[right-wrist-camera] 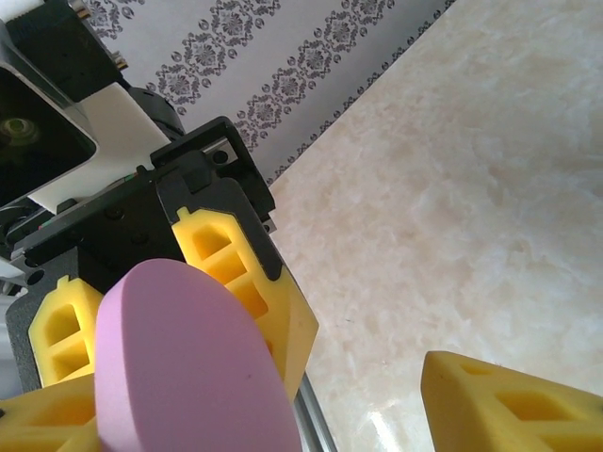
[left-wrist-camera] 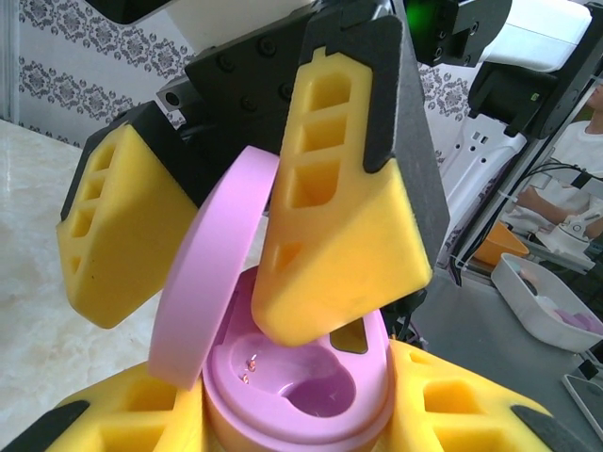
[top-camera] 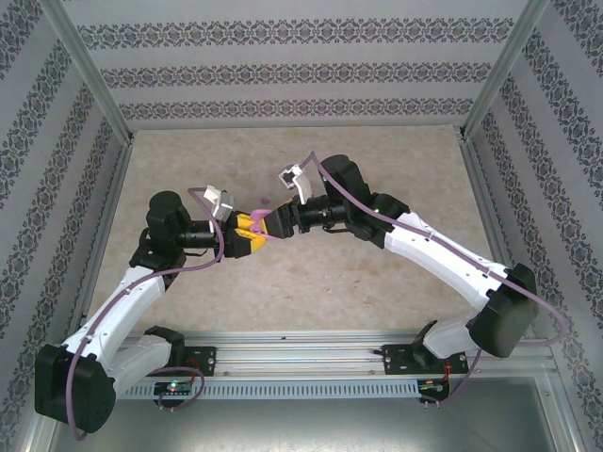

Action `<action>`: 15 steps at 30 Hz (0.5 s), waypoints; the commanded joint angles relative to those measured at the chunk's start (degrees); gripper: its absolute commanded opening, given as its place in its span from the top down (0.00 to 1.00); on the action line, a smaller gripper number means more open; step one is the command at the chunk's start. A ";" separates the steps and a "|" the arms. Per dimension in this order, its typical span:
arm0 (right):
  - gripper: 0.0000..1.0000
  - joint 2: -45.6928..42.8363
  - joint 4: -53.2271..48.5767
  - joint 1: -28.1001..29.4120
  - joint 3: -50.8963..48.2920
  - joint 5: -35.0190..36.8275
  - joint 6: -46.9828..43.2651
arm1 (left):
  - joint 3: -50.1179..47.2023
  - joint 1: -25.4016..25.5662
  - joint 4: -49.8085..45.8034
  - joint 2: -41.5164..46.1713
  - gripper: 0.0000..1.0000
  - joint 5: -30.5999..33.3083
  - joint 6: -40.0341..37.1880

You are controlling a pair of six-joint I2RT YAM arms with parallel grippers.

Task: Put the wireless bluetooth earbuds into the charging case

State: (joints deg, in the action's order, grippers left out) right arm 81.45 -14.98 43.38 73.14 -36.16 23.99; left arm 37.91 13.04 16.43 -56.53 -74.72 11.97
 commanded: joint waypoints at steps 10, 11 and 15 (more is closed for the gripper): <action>0.30 -3.84 -1.70 -0.05 2.96 3.99 0.72 | -2.03 -3.92 2.19 0.24 0.91 -0.54 0.31; 0.30 -3.76 -1.76 -0.13 3.10 3.70 0.39 | -2.12 -4.06 2.78 0.21 0.91 -0.68 0.87; 0.30 -2.35 -3.62 0.43 3.96 3.90 -1.75 | -1.97 -4.23 4.42 -0.15 0.92 -1.41 2.21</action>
State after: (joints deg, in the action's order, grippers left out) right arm 79.02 -16.58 43.38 75.07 -33.36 23.88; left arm 36.23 9.63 17.10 -56.66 -74.59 12.69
